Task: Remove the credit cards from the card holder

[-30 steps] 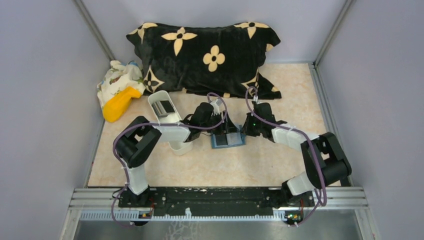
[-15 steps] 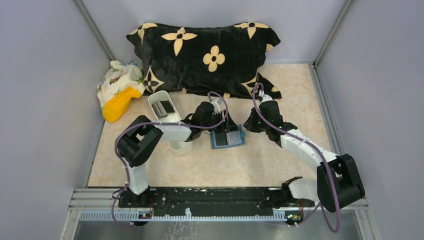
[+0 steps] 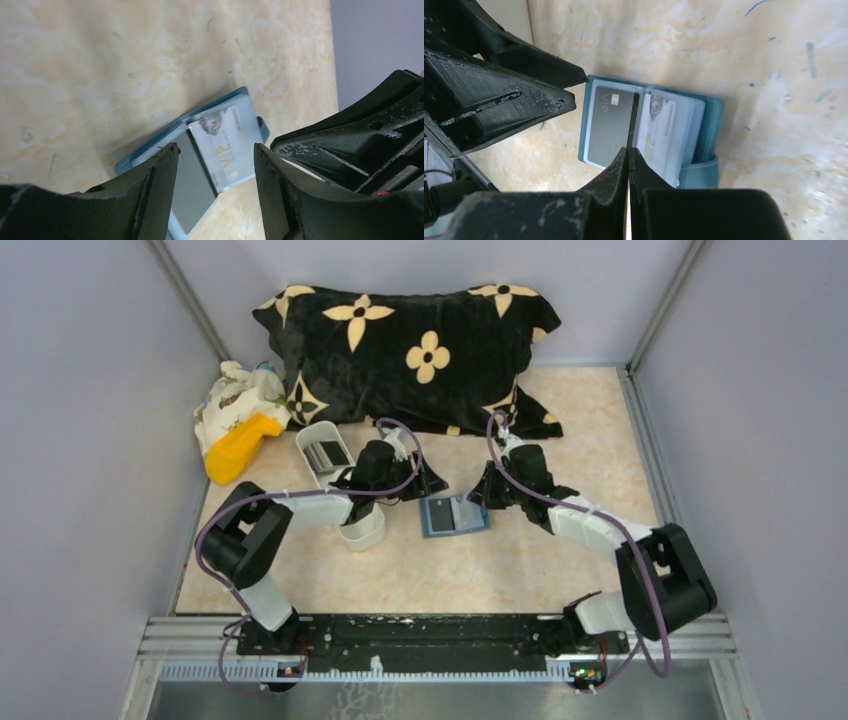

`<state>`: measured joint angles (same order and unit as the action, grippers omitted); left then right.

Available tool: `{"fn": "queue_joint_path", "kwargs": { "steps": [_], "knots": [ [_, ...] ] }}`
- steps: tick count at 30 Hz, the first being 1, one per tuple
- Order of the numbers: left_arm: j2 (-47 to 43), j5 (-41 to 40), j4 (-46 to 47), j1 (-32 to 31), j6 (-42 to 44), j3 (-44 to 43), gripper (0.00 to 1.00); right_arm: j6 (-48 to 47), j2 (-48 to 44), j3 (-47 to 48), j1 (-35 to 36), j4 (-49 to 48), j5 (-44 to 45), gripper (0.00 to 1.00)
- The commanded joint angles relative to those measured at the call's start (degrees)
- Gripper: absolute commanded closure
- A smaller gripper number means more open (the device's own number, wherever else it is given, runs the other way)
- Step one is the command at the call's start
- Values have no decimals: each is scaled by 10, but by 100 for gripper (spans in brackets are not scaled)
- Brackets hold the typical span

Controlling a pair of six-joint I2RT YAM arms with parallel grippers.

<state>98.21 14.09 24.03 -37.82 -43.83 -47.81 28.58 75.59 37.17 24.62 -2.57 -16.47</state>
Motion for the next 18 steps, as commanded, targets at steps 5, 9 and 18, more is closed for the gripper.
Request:
{"fn": "queue_joint_path", "kwargs": {
  "steps": [5, 9, 18],
  "knots": [
    [-21, -2, -13, -1, 6, 34, 37, 14, 100, 21, 22, -92, -63, 100],
    [-30, -9, -26, -1, 17, 42, 37, 12, 142, 21, 22, -111, -63, 100],
    [13, 8, -41, -1, 19, 24, 37, 28, 176, 11, 22, -145, -70, 75]
  ]
}}
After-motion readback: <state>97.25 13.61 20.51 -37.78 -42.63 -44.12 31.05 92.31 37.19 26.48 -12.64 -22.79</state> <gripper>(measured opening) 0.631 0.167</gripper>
